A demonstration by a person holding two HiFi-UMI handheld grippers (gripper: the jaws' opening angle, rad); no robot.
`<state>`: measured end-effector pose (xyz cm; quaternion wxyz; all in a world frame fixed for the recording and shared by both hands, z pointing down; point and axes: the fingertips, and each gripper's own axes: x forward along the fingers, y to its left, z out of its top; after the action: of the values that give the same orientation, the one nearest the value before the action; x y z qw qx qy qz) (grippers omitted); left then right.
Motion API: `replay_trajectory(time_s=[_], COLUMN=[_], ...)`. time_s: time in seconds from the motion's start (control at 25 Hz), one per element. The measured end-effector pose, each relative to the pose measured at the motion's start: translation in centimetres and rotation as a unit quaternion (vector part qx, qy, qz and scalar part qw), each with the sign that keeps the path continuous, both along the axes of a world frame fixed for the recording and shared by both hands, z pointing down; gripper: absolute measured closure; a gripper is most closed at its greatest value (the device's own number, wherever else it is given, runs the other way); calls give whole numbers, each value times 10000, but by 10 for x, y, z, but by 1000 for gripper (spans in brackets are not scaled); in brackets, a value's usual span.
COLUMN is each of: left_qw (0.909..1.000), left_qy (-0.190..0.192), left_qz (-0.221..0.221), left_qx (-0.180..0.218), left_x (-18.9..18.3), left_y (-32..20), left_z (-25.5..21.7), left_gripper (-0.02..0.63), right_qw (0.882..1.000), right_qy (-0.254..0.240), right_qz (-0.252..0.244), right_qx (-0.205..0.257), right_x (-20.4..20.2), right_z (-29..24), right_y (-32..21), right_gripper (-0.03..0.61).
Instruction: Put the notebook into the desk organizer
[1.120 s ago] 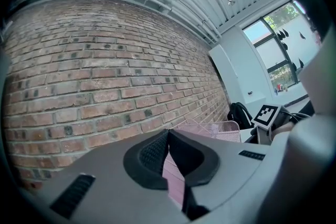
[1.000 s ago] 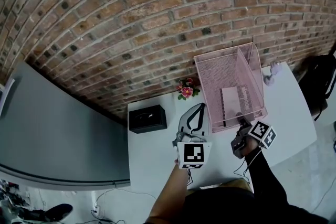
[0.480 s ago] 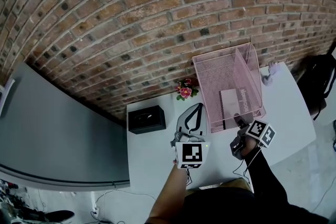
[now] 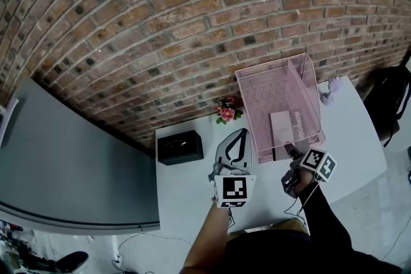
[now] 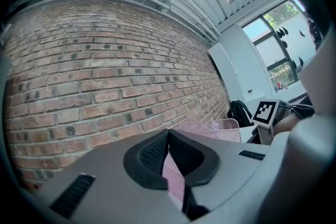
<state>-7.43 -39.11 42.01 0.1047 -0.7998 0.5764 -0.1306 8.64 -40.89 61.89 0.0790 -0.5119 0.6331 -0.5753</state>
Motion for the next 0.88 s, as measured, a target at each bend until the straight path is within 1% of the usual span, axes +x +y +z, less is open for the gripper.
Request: replay_trajectory(time_s=[0.2, 0.44, 0.56, 0.72, 0.88], left_qw=[10000, 10000, 9999, 9997, 9994], left_qy=[1, 31, 57, 82, 109], left_qz=[-16, 22, 65, 174, 278], left_qx=[-10, -70, -99, -121, -147], left_x=[-2, 0, 3, 11, 17], left_y=[1, 1, 4, 9, 15], left_z=[1, 5, 8, 9, 10], left_gripper=[598, 598, 598, 598, 598], right_qw=[9999, 9996, 9995, 9984, 9946], right_qy=[-96, -261, -262, 35, 355], right_qz=[-1, 5, -115, -457, -830], right_qx=[-77, 72, 132, 318, 519], right_x=[0, -3, -6, -11, -16], right_z=[11, 8, 5, 1, -3], right_y=[1, 7, 16, 29, 42], right_gripper=[318, 318, 318, 314, 311])
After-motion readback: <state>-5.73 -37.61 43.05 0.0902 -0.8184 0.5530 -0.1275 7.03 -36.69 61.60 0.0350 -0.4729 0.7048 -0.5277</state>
